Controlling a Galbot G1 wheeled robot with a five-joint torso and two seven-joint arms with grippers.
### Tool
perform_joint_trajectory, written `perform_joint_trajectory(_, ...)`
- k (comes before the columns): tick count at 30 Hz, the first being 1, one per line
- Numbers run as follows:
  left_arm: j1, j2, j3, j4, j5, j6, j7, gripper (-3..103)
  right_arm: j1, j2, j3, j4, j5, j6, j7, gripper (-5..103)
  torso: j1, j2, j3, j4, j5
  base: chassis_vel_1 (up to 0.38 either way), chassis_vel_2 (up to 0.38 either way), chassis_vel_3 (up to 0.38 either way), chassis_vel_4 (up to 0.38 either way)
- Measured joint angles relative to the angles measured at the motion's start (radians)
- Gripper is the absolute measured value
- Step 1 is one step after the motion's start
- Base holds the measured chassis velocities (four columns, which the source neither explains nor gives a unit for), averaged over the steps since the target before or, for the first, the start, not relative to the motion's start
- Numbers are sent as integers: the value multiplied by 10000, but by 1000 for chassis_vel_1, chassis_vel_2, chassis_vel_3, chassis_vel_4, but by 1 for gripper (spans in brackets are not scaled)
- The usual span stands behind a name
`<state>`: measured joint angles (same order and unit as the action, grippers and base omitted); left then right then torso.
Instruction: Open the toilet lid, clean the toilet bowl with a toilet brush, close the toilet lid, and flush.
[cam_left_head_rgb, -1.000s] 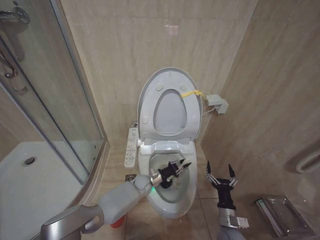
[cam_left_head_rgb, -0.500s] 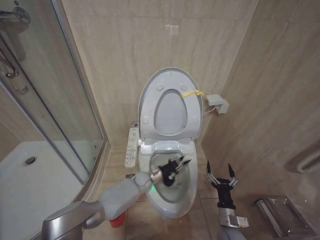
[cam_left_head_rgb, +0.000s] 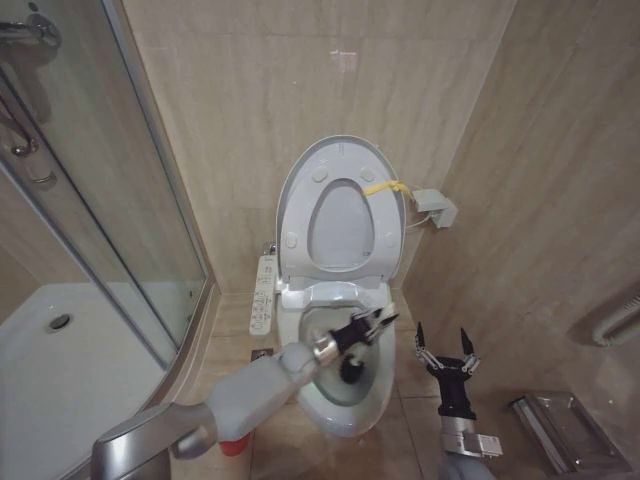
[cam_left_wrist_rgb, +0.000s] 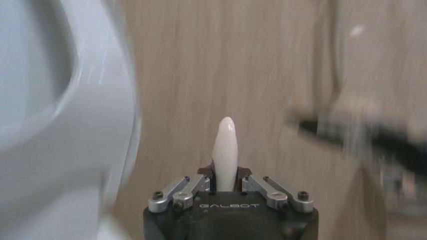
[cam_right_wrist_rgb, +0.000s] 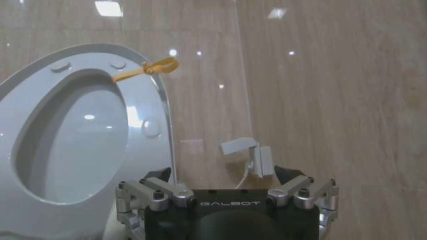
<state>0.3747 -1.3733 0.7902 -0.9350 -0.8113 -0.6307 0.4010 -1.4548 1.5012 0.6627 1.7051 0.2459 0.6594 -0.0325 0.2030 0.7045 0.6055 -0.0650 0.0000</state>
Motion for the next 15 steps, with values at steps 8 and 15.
perform_joint_trajectory(8, 73, 233, -162, -305, -33, 21, -18, 20, 38, -4, -45, -43, -8, -13, -10, 100, 2, -2, 3, 22, 7, 0, 0, 0, 0)
perform_joint_trajectory(15, 109, 19, -144, 702, 133, -100, 34, 22, 38, 55, -62, -85, -24, -8, -10, 100, 1, -1, 1, 15, 0, 0, 0, 0, 0)
